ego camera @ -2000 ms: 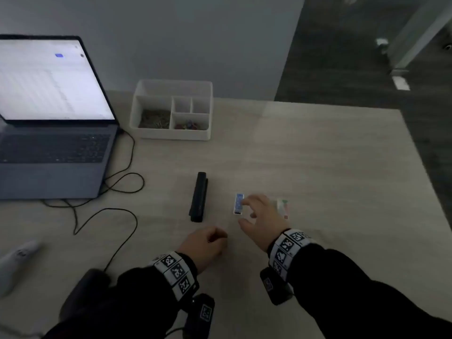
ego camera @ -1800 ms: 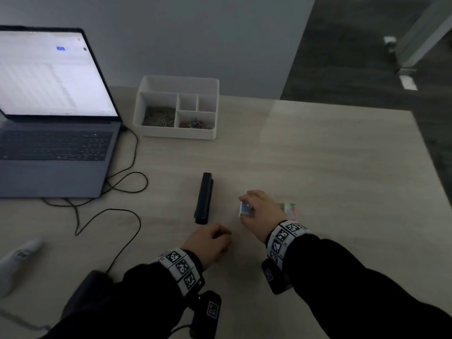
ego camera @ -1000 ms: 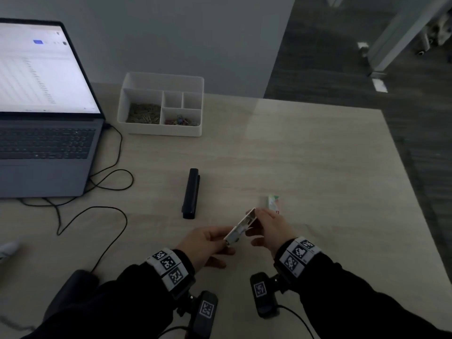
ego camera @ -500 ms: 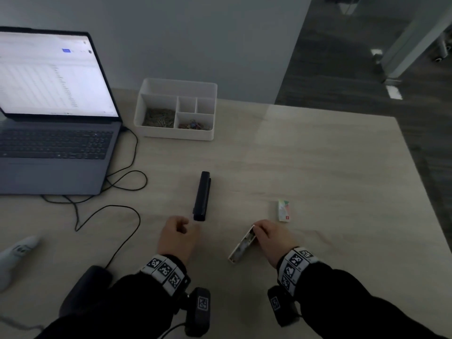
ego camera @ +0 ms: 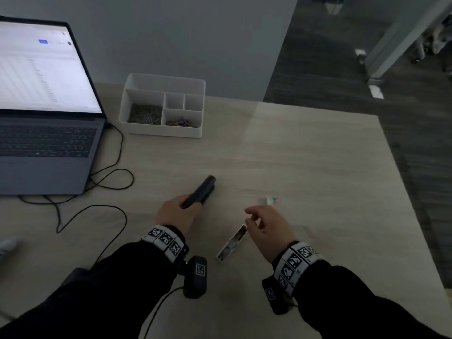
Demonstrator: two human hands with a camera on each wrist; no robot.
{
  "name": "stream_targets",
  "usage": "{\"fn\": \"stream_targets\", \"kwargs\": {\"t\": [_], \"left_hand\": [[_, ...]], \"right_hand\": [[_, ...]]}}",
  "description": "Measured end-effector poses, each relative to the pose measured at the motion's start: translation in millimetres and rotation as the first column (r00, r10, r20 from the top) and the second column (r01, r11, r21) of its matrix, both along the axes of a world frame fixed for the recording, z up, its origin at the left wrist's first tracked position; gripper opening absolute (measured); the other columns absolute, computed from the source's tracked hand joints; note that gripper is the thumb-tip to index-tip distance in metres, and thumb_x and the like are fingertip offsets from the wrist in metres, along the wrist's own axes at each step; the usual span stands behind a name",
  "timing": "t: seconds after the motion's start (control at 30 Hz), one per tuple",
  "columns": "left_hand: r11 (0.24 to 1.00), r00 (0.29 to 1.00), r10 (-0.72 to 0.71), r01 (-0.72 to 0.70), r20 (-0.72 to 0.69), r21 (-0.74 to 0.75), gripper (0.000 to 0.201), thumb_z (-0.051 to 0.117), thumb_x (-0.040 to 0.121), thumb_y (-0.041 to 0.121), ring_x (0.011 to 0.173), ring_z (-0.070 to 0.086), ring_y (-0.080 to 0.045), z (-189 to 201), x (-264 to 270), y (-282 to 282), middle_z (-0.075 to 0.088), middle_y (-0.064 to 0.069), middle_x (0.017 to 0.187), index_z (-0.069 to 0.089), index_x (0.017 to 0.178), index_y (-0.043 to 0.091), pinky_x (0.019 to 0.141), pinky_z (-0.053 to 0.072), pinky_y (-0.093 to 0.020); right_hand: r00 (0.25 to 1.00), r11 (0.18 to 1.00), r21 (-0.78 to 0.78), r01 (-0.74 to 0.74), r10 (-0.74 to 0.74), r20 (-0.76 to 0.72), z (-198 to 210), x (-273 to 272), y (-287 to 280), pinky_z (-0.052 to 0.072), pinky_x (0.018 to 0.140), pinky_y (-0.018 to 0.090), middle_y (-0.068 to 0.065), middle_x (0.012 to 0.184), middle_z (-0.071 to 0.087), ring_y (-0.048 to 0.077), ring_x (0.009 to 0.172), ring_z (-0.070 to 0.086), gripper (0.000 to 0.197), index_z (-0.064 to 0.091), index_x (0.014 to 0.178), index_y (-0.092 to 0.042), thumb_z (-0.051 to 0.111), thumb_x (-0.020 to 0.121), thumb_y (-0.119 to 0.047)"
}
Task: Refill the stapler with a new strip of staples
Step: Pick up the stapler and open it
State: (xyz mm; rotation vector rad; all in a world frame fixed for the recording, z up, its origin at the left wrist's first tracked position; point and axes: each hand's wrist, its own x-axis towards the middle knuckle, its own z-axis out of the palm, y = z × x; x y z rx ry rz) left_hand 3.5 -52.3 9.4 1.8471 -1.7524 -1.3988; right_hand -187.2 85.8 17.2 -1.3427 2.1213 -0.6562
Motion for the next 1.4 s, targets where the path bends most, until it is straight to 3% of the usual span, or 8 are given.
{"fn": "stream_targets", "kwargs": {"t": [0.2,0.43,0.8,0.93,1.1,1.27,1.33,1.4], "left_hand": [[0.986,0.956,-0.164,0.166,-0.243,-0.010,0.021,0.071,0.078,0.017,0.063,0.067,-0.022,29.8,-4.2,35.3,0.074,-0.005,0.077,0.072,0.086,0.037,0.062,0.059,-0.042],[0.975,0.904,-0.157,0.205,-0.396,0.081,0.021,0.076,0.080,0.012,0.066,0.069,-0.007,50.6,-7.2,43.9,0.077,0.010,0.075,0.074,0.083,0.033,0.058,0.059,-0.032],[0.940,0.885,-0.093,0.229,-0.456,0.253,0.017,0.069,0.086,0.007,0.084,0.075,-0.018,55.3,-16.1,41.3,0.078,-0.003,0.087,0.073,0.095,0.021,0.067,0.061,-0.031],[0.931,0.857,0.067,0.129,-0.511,0.340,0.013,0.067,0.087,0.004,0.083,0.076,-0.021,47.6,-8.7,47.7,0.078,-0.007,0.083,0.074,0.094,0.013,0.065,0.062,-0.033],[0.962,0.828,0.159,-0.008,-0.537,0.273,0.018,0.068,0.085,0.002,0.084,0.075,-0.021,37.6,-3.9,53.4,0.077,-0.011,0.089,0.075,0.093,0.017,0.065,0.062,-0.030],[0.983,0.875,0.134,-0.059,-0.465,0.172,0.031,0.076,0.076,-0.001,0.078,0.068,-0.018,18.6,6.6,49.5,0.074,0.001,0.085,0.076,0.081,0.030,0.074,0.060,-0.031],[1.000,0.955,0.006,0.002,-0.298,0.024,0.031,0.078,0.073,0.007,0.083,0.068,-0.011,9.7,13.0,46.1,0.073,0.013,0.089,0.073,0.077,0.037,0.079,0.055,-0.029],[0.978,0.983,-0.169,0.159,-0.070,-0.135,0.027,0.076,0.071,0.014,0.086,0.062,-0.009,2.0,18.1,42.1,0.064,0.015,0.092,0.066,0.075,0.039,0.080,0.050,-0.027]], "right_hand": [[0.901,0.934,-0.039,-0.355,0.331,-0.281,19.4,11.3,-13.4,0.031,0.108,0.036,-0.009,0.146,0.044,0.016,0.134,0.039,0.054,0.045,0.137,-0.033,0.053,0.086,-0.049],[0.933,0.933,0.009,-0.359,0.359,-0.025,31.6,9.6,-25.5,0.050,0.085,0.038,-0.005,0.108,0.066,0.016,0.096,0.060,0.028,0.055,0.119,-0.030,0.054,0.092,-0.038],[0.993,0.990,-0.123,-0.069,0.080,0.087,26.6,13.4,-8.8,0.044,0.076,0.028,-0.003,0.100,0.066,0.016,0.088,0.061,0.022,0.057,0.114,-0.023,0.056,0.092,-0.019],[0.779,0.862,-0.205,0.463,-0.286,0.557,36.1,11.5,-18.8,0.058,0.073,0.038,-0.001,0.084,0.069,0.024,0.082,0.071,0.012,0.056,0.098,-0.021,0.043,0.099,-0.020],[0.746,0.821,-0.108,0.561,-0.445,0.495,21.1,10.1,-37.8,0.048,0.072,0.037,0.006,0.098,0.068,0.024,0.082,0.060,0.028,0.062,0.102,-0.024,0.040,0.098,-0.040],[0.171,0.542,0.427,0.724,-0.740,0.650,8.3,-2.3,-56.3,0.048,0.060,0.033,0.006,0.079,0.066,0.020,0.070,0.065,0.029,0.061,0.092,-0.014,0.046,0.099,-0.038],[0.192,0.570,0.448,0.689,-0.739,0.646,-0.9,-2.5,-60.6,0.041,0.050,0.026,0.007,0.073,0.064,0.019,0.059,0.062,0.025,0.058,0.085,-0.013,0.048,0.099,-0.032],[0.355,0.656,0.399,0.641,-0.714,0.604,-10.8,-1.5,-65.3,0.040,0.047,0.024,0.009,0.077,0.068,0.018,0.054,0.059,0.024,0.060,0.089,-0.012,0.047,0.099,-0.030]]}}
